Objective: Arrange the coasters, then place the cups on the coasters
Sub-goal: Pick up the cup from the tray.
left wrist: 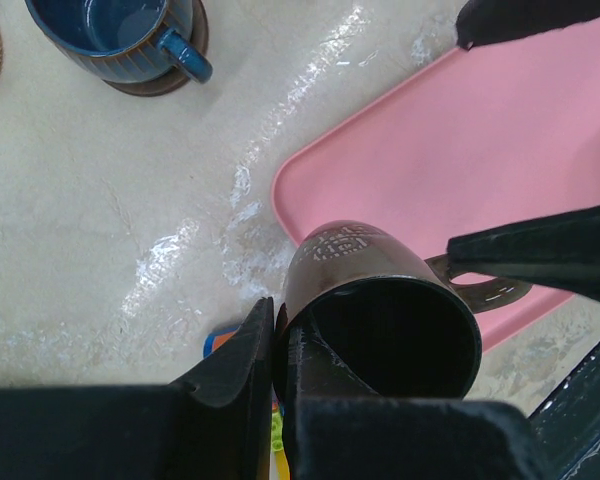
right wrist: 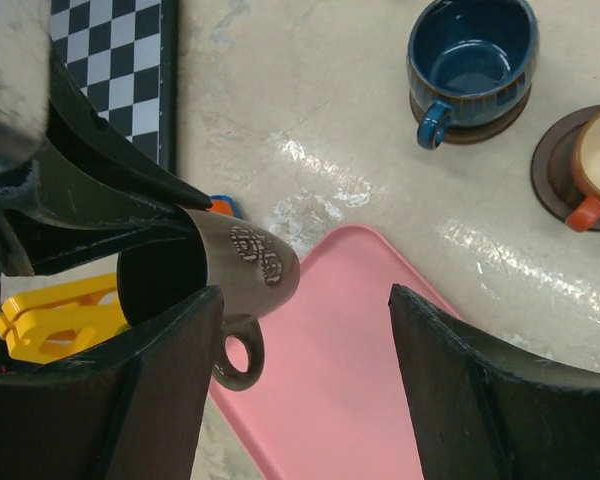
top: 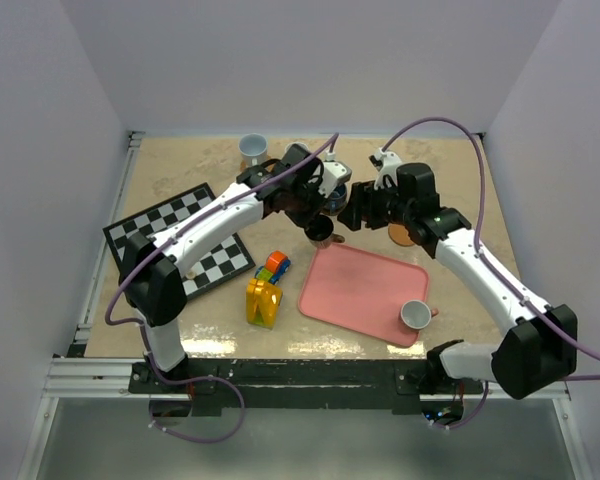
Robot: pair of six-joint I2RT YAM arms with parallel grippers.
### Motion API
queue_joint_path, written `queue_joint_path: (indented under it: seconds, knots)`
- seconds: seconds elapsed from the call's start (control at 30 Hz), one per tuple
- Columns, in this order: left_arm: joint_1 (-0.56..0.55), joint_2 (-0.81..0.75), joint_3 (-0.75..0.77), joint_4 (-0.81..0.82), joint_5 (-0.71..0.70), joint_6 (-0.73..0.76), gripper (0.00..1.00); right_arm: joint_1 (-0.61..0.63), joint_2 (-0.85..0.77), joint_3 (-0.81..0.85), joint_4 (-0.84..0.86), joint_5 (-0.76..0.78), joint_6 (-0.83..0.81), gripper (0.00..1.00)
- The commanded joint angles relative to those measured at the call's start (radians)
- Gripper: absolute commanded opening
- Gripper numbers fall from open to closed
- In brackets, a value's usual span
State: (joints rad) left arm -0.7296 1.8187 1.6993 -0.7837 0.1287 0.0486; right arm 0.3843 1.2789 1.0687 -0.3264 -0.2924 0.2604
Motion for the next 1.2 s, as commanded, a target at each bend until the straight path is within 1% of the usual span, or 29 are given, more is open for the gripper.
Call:
queue_joint_path:
  seconds: [0.0,0.1,0.23,0.33,0.43,0.6,0.7,0.93,1.07,1.17]
  knots:
    - [-0.002,0.010,0.063,0.058,0.048,-0.093,0.00,0.004,0.025,-0.024,0.073,-0.077,-0.013,0.71]
    - [-0.004,0.030,0.082,0.058,0.051,-0.110,0.00,0.005,0.033,-0.049,0.114,-0.102,-0.001,0.71]
    - [-0.010,0.073,0.134,0.038,0.045,-0.093,0.00,0.010,0.057,-0.064,0.133,-0.102,0.008,0.68]
    - [-0.011,0.105,0.175,-0.005,0.000,-0.078,0.00,0.010,0.045,-0.044,0.099,-0.050,0.000,0.69]
    - [-0.011,0.113,0.169,-0.012,-0.050,-0.073,0.00,0.008,0.014,-0.027,0.072,-0.007,-0.007,0.70]
    - [-0.011,0.106,0.151,-0.002,-0.113,-0.095,0.00,0.007,-0.019,-0.015,0.062,-0.001,-0.003,0.73]
    - [-0.013,0.099,0.146,0.030,-0.084,-0.110,0.00,0.007,-0.006,-0.021,0.066,-0.005,-0.013,0.72]
    - [-0.039,0.097,0.148,0.075,-0.009,-0.150,0.00,0.014,0.034,-0.039,0.144,-0.011,-0.016,0.67]
    - [-0.051,0.103,0.151,0.083,0.002,-0.170,0.00,0.042,0.053,-0.036,0.145,0.033,-0.038,0.65]
    - [-0.051,0.099,0.152,0.095,0.015,-0.177,0.00,0.082,0.059,-0.049,0.130,0.108,-0.069,0.59]
